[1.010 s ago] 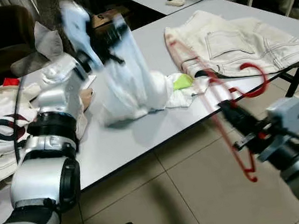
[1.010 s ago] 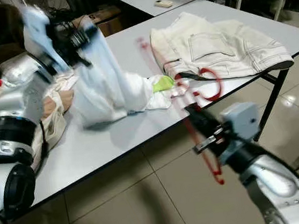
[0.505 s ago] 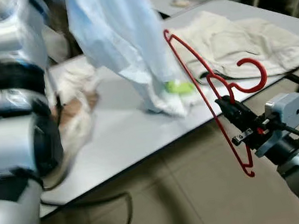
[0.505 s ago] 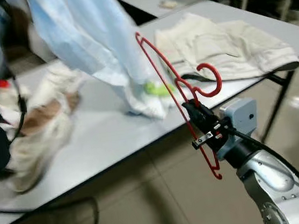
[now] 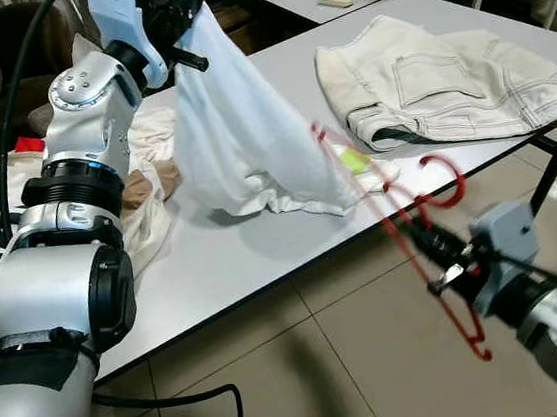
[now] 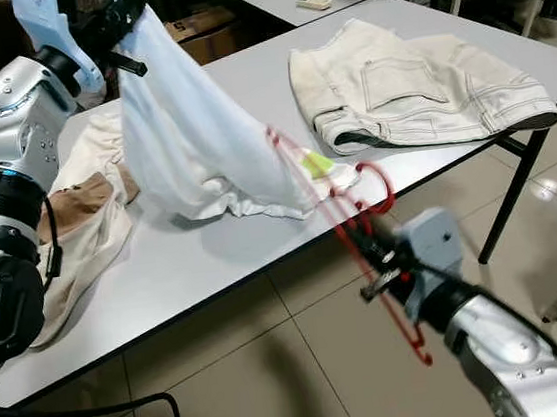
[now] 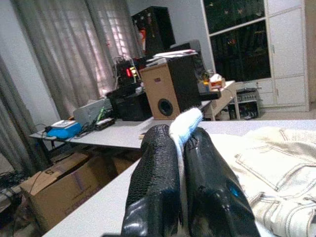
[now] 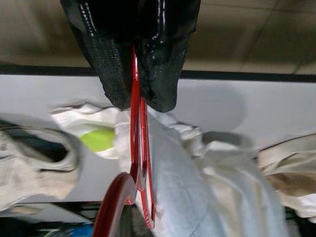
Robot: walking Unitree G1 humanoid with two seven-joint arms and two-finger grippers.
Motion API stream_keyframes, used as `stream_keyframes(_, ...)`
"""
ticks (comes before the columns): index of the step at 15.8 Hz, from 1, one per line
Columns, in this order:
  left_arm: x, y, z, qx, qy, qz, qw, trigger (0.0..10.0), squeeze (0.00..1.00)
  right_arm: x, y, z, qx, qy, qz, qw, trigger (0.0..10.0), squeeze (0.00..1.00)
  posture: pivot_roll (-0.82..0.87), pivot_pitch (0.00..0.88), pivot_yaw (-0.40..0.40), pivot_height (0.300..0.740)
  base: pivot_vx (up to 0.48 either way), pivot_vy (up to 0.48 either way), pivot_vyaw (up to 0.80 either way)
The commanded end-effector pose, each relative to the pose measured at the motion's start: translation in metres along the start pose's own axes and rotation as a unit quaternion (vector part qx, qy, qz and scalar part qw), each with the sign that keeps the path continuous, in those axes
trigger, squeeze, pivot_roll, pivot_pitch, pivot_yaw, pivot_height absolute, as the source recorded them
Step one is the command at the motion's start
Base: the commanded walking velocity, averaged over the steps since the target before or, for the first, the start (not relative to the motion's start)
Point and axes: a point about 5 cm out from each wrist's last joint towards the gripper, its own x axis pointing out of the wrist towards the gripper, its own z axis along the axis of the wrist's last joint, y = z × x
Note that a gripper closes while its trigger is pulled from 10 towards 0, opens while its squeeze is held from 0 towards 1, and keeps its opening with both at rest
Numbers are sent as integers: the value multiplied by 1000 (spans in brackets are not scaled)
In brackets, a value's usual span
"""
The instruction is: Hang hanger
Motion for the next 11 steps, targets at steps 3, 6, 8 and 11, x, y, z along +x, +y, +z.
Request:
stream_keyframes(3, 1, -9, 0, 25, 3, -48, 999, 0, 0, 5, 16, 7, 9, -16, 57, 998, 10000, 0, -221, 0, 150, 740, 0, 0, 0)
stream_keyframes(6, 2, -16, 3, 30, 0, -84, 996, 0, 0, 12, 21, 8, 7, -6, 102, 995, 10000, 0, -221, 0, 148, 740, 0, 0, 0)
stream_keyframes(8, 2, -17, 5, 27, -5, -92, 995, 0, 0, 14, 19, 6, -10, 11, 114, 993, 10000, 0, -216, 0, 143, 740, 0, 0, 0)
stream_keyframes(11, -5, -5, -2, 45, 15, -54, 997, 0, 0, 13, 15, 14, -19, 2, 119, 993, 10000, 0, -203, 0, 127, 740, 0, 0, 0)
